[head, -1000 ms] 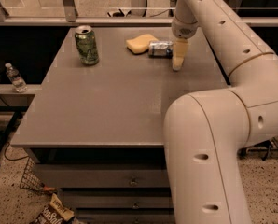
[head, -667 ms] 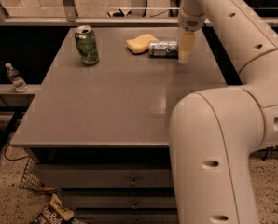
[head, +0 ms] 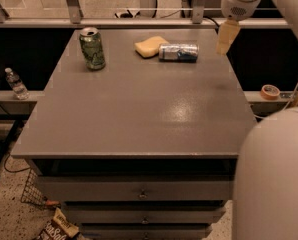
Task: Move redbull can near sponge
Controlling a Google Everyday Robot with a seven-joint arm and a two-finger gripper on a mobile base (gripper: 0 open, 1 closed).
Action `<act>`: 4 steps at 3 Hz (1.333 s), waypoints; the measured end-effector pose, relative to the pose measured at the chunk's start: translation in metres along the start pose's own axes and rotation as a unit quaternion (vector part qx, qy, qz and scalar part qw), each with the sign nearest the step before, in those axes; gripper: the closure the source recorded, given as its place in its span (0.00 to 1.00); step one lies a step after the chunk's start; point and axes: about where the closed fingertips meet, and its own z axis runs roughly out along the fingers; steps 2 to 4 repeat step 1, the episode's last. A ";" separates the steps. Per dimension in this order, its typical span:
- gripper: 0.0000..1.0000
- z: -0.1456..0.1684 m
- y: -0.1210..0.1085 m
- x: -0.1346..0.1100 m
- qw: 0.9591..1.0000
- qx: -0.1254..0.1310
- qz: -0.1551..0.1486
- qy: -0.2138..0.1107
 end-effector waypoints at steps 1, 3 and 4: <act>0.00 -0.020 0.026 0.033 0.999 0.008 0.028 -0.035; 0.00 -0.020 0.026 0.033 0.999 0.008 0.028 -0.035; 0.00 -0.020 0.026 0.033 0.999 0.008 0.028 -0.035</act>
Offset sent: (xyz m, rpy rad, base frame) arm 0.0000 0.0000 0.0000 0.0000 0.0000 0.0000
